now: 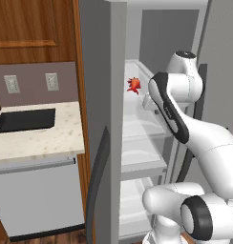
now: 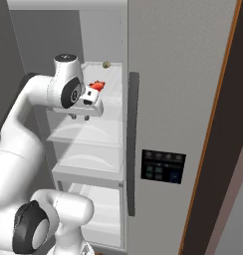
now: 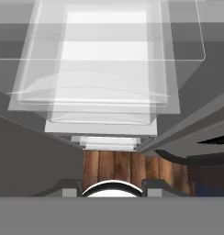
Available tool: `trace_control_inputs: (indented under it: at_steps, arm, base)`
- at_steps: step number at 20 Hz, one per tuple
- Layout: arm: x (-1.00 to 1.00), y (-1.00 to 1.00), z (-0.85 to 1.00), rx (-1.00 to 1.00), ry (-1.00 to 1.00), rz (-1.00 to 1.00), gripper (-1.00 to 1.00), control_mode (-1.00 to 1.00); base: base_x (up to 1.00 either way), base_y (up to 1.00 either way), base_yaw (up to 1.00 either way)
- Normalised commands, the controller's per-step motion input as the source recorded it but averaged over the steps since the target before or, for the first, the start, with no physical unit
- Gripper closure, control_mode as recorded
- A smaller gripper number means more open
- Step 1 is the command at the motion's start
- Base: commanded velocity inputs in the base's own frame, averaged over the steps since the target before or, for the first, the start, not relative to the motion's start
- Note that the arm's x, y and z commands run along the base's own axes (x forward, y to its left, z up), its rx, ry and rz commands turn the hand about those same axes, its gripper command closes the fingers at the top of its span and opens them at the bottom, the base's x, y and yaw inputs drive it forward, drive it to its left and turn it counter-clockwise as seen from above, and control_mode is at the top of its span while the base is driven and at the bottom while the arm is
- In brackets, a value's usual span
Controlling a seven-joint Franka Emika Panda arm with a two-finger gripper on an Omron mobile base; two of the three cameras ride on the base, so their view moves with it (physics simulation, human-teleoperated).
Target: Take the fish out of the fridge, briefly rinse it in the sink, and place it on the tray next to the sink.
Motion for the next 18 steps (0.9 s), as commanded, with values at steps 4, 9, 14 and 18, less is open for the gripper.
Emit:
trace_control_inputs:
  at_steps: [4,9,14,18]
  arm:
    - [0.0,0.0,0.0,0.0,0.0,0.0,-1.0,-1.0]
    - [-0.18,0.07,0.05,-0.01,-0.27,0.0,-1.0,-1.0]
    - [0.29,0.38,0.28,-0.03,-0.37,-0.15,-1.0,-1.0]
    - [0.58,0.46,0.43,0.0,-0.33,-0.23,-1.0,-1.0]
  base:
    - [0.0,0.0,0.0]
    - [0.0,0.0,0.0]
    - [0.0,0.0,0.0]
    - [0.0,0.0,0.0]
